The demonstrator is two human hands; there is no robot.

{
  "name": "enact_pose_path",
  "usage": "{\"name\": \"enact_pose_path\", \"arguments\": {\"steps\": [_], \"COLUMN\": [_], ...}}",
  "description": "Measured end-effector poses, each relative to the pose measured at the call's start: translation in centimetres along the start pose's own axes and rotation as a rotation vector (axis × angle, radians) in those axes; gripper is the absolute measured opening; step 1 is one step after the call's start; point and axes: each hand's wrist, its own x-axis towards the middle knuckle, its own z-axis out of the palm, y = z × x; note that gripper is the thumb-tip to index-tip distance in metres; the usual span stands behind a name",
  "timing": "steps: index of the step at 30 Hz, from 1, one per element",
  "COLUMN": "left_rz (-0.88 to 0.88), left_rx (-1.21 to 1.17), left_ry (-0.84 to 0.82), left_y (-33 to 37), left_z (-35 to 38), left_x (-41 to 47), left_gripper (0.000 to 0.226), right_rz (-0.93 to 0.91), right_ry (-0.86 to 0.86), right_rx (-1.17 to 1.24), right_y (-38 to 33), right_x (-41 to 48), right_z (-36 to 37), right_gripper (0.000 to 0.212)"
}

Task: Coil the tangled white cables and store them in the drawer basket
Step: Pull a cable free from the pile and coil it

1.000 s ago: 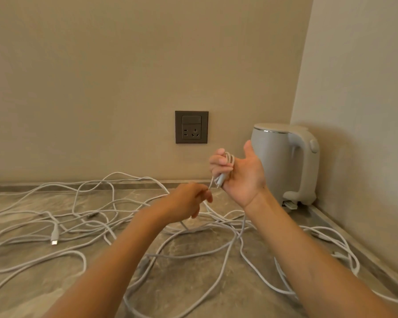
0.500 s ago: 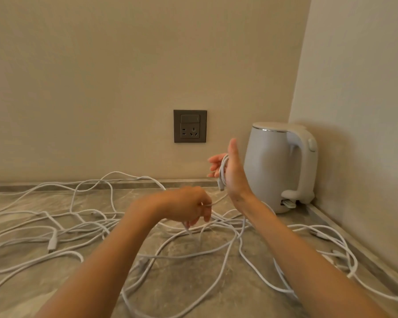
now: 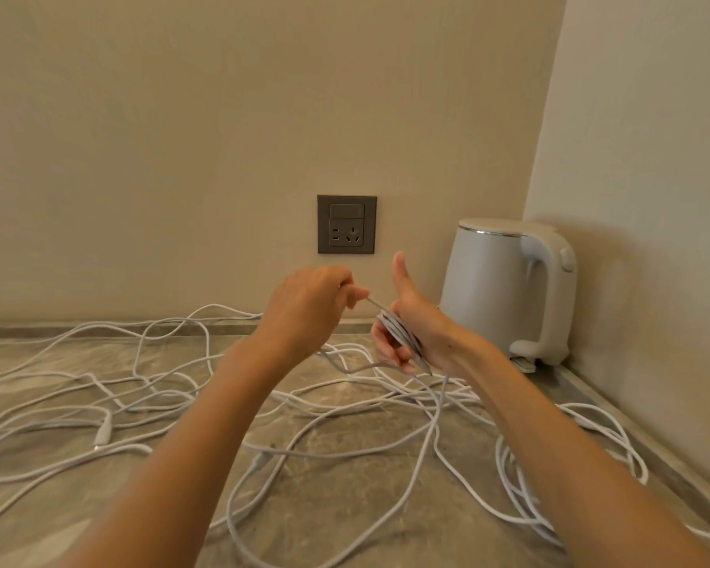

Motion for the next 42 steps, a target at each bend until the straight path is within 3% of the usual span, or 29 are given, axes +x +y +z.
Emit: {"name": "enact_pose_path", "arguments": {"steps": [5,10,13,15,17,20,23,25,28,31,34,39,42], "left_rz": [-0.002,0.008,-0.037,-0.089,-0.134,-0.145,-0.123,-0.099,-0.042,0.025,0.063,0.042,0.033], "left_rx": [-0.016,-0.087,-0.118,-0.201,-0.24,-0.175,-0.134,-0.099,-0.049,0.048,0.069,0.05,0.16], "left_ry": [0.079,-0.099,-0.281,-0.427,-0.54,-0.63,-0.686,-0.743,-0.794,-0.787,-0.66,-0.35,-0.218], "left_y": [-0.3,-0.5,-0.8,-0.8,-0.4,0.2,0.7,0.9,1.3,1.8,2.0,1.2,0.4], "left_z": [0.5,2.1,3.0,3.5,4.0,4.0,3.6,3.5,3.4,3.3,2.7,1.3,0.7], "left_x": [-0.3,-0.4,-0.4,-0.6,-0.6,-0.5,-0.9,-1.2,-1.3,-1.2,-1.0,-0.3,-0.1], "left_gripper": [0.031,0.02,0.022,0.025,0.026,0.02,0.033,0.036,0.022,0.022,0.022,0.023,0.029], "right_rz": [-0.05,-0.127,-0.177,-0.205,-0.262,-0.346,-0.419,-0.467,-0.427,-0.329,-0.256,-0.241,-0.065], "right_ry": [-0.218,-0.378,-0.563,-0.48,-0.272,-0.051,0.119,0.28,0.466,0.601,0.689,0.617,0.405], "right_rx": [0.387,0.881,1.234,1.365,1.458,1.515,1.561,1.502,1.245,0.769,0.173,-0.321,-0.325], "right_y": [-0.4,-0.6,-0.2,-0.1,-0.2,-0.5,-0.8,-1.0,-0.5,0.3,0.4,0.8,0.9], "right_x": [-0.5,-0.1,0.4,0.4,0.0,-0.2,-0.5,-0.7,-0.3,0.6,0.7,0.3,0.0], "right_z": [-0.4,-0.7,-0.8,-0.9,-0.8,-0.6,-1.2,-1.8,-2.0,-1.3,-0.2,0.5,0.3], "right_gripper": [0.094,0.096,0.091,0.088,0.085,0.078,0.064,0.057,0.056,0.058,0.068,0.092,0.089]}}
